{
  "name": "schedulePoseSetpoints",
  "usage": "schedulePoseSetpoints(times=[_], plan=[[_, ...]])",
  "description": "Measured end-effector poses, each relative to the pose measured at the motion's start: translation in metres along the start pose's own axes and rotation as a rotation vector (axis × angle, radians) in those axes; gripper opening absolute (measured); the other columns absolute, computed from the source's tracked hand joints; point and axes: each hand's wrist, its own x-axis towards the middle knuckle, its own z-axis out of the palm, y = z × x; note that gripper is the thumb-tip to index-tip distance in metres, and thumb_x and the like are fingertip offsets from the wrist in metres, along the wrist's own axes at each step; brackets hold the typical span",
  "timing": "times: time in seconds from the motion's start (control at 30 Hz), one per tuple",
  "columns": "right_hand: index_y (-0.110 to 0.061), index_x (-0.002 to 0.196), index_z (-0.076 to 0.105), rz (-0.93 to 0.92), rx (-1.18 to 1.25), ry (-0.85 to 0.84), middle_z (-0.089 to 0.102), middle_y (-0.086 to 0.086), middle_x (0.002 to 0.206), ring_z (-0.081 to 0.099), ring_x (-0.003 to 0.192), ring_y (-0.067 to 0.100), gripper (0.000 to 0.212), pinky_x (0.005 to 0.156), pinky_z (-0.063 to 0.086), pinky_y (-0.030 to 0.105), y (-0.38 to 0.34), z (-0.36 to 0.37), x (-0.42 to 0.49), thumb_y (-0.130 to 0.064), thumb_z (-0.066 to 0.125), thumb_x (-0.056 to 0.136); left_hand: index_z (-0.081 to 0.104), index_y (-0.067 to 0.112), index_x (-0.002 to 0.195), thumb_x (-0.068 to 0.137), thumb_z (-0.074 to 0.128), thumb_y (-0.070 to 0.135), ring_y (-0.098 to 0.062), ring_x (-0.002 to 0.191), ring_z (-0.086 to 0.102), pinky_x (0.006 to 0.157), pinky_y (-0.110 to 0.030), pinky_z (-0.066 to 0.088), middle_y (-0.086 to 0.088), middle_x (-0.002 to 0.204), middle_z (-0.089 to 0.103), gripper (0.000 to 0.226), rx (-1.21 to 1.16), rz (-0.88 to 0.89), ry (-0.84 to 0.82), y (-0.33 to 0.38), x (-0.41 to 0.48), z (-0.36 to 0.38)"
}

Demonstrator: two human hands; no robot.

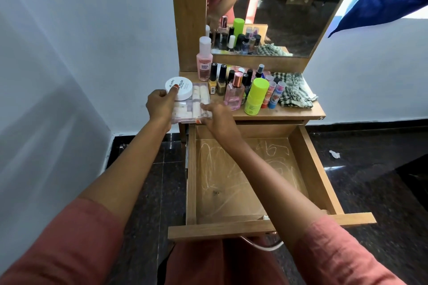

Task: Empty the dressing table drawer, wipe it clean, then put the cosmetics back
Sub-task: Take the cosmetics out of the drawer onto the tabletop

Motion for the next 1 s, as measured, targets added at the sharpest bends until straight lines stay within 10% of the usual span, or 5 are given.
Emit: schedulePoseSetpoints(times=[0.47, 1.0], plan=[[-0.003, 0.124, 0.054, -0.020, -0.146, 0.084, 0.055, 0.020, 0.125, 0.055, 0.113, 0.030, 0.037, 0.090, 0.048, 0.035, 0.001, 0.004, 0.002, -0.006, 0.058, 0.087, 0.053, 0.007, 0.127, 0.094, 0.047, 0.024, -0.022, 0.111, 0.057, 0.048, -0.002, 0.039, -0.010, 0.132, 0.055, 0.037, 0.159, 0.166, -0.037, 0.007, 0.004, 0.017], [-0.001, 0.120, 0.056, -0.017, -0.074, 0.135, 0.058, 0.017, 0.121, 0.057, 0.107, 0.029, 0.033, 0.089, 0.048, 0.037, 0.002, -0.005, -0.020, 0.001, 0.053, 0.087, 0.054, 0.002, 0.120, 0.094, 0.045, 0.018, -0.025, 0.112, 0.055, 0.083, -0.030, 0.049, -0.015, 0.126, 0.057, 0.032, 0.174, 0.197, -0.044, -0.009, -0.027, 0.005]])
